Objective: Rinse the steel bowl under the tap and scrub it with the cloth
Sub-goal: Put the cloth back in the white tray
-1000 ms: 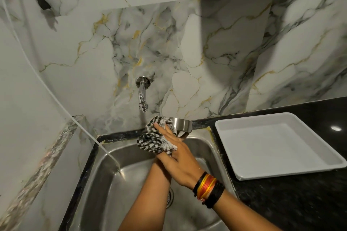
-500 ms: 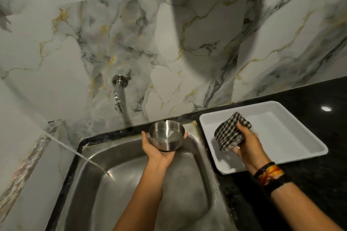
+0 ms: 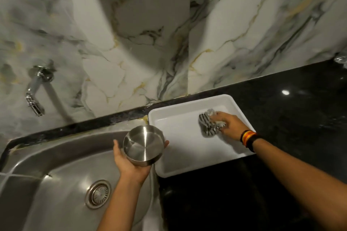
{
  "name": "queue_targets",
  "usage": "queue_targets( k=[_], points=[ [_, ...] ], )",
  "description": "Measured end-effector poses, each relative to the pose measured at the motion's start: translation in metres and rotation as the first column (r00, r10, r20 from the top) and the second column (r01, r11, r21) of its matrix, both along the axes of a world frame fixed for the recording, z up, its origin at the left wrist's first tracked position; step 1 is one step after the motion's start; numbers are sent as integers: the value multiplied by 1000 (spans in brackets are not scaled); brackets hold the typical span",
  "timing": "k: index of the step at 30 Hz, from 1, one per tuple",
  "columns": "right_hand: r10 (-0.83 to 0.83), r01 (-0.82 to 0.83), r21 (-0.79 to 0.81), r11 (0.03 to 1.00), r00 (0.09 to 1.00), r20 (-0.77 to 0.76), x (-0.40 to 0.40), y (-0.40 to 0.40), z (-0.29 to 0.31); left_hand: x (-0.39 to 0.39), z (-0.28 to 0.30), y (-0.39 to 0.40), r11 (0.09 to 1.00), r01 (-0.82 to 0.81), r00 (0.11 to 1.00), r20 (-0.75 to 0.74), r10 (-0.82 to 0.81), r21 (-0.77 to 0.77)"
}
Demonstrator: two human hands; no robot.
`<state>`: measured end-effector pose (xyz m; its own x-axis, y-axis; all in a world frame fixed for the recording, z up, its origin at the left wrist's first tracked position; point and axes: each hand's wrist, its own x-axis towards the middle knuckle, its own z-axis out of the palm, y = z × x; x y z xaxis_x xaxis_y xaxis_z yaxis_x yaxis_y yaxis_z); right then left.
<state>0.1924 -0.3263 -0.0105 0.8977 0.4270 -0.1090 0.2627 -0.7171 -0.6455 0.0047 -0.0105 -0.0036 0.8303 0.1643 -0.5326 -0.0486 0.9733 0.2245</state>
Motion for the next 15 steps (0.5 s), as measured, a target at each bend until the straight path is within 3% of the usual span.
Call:
queue_targets(
  k=[4, 7, 8, 10, 12, 14, 15],
  points=[
    [112, -135, -489, 862, 991, -75, -5, -38, -28, 0, -1, -11, 999, -8, 1000, 19, 7, 50],
    [169, -167, -510, 844, 985, -43, -16, -29, -22, 7, 3, -18, 993, 20, 999, -27, -17, 114],
    [132, -122, -422, 899, 991, -4, -23, -21, -17, 11, 5, -23, 991, 32, 999, -42, -27, 131],
    [-11, 13, -39, 999, 999, 50, -42, 4, -2, 23, 6, -34, 983, 62, 997, -62, -52, 175],
    [-153, 200, 354, 913, 976, -157, -61, 33, 16, 37, 4, -45, 972, 91, 991, -113, -67, 218],
    [-98, 322, 455, 830, 888, -449, -72, 60, 27, 49, 0, -56, 956, 107, 980, -188, -56, 272],
    [-67, 326, 457, 827, 866, -496, -76, 71, 29, 54, -1, -60, 947, 109, 976, -213, -44, 302]
  ],
)
